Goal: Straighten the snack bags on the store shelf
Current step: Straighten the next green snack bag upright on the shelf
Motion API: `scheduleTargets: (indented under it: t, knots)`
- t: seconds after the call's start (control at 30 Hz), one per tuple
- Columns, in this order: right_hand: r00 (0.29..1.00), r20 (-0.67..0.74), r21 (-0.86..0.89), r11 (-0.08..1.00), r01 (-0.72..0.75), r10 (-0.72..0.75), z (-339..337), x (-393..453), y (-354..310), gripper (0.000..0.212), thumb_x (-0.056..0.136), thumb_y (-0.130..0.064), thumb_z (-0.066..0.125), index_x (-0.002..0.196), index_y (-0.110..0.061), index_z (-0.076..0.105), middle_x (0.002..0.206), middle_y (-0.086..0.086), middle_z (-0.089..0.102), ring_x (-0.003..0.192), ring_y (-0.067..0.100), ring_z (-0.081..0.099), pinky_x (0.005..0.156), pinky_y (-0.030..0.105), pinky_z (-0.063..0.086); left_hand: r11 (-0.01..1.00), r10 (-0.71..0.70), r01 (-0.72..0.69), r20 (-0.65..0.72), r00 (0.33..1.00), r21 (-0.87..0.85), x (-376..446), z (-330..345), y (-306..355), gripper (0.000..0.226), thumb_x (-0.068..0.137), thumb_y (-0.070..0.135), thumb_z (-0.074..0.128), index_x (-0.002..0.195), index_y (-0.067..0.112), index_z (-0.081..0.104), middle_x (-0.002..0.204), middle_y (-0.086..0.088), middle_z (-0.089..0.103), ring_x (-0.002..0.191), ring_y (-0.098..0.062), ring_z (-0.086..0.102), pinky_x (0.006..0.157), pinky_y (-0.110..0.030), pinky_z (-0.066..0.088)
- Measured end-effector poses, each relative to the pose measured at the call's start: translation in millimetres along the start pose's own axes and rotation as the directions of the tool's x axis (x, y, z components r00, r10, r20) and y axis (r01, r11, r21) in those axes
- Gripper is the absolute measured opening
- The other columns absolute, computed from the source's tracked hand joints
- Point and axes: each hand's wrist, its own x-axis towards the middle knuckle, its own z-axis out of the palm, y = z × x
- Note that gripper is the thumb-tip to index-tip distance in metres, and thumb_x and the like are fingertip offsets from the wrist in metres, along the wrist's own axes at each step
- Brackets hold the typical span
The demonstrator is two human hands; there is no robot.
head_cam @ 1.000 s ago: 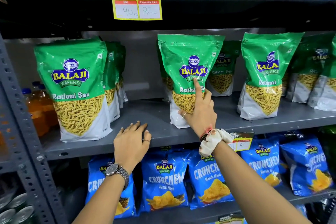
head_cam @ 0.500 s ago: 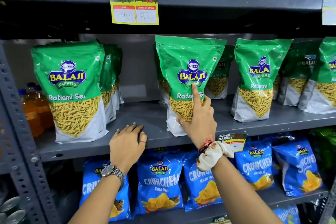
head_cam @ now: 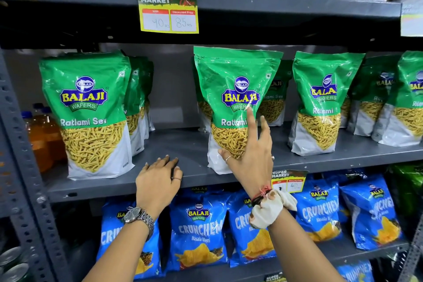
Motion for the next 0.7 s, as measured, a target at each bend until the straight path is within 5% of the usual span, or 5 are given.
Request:
scheduleTargets:
  t: [0.2, 0.43, 0.7]
  knots:
    - [0.994, -0.017, -0.026, 0.994, 0.107, -0.108, 1, -8, 5, 0.094, 0.077, -0.035, 0.072, 0.149, -0.040, 0.012, 0.157, 0.013, 0.015, 0.145, 0.032, 0.019, 0.096, 0.056, 0.047, 1.000, 0.000, 0.000, -0.001, 1.000, 0.002, -1, 0, -1, 0.054, 0.083, 0.040, 0.026, 0.113, 0.020, 0.067, 0.121, -0.008, 0.065, 0.113, -0.023, 0.059, 0.100, -0.045, 0.041]
    - [0.991, 0.042, -0.020, 0.992, 0.127, -0.126, 15, -16, 7, 0.100, 0.079, -0.015, 0.071, 0.147, -0.048, 0.006, 0.160, 0.003, -0.013, 0.147, 0.035, 0.015, 0.089, 0.052, 0.054, 1.000, 0.003, -0.003, 0.000, 1.000, 0.008, 0, 1, -2, 0.053, 0.084, 0.040, 0.028, 0.113, 0.021, 0.067, 0.121, -0.007, 0.066, 0.113, -0.022, 0.060, 0.100, -0.044, 0.041]
    - [0.991, 0.036, -0.015, 0.992, 0.127, -0.126, 24, -15, 7, 0.099, 0.082, -0.013, 0.069, 0.146, -0.049, 0.003, 0.161, 0.007, -0.008, 0.147, 0.031, 0.014, 0.089, 0.048, 0.055, 1.000, 0.010, -0.010, 0.011, 1.000, 0.019, 0, 2, -2, 0.051, 0.084, 0.040, 0.029, 0.114, 0.021, 0.066, 0.123, -0.007, 0.065, 0.115, -0.021, 0.058, 0.101, -0.044, 0.040]
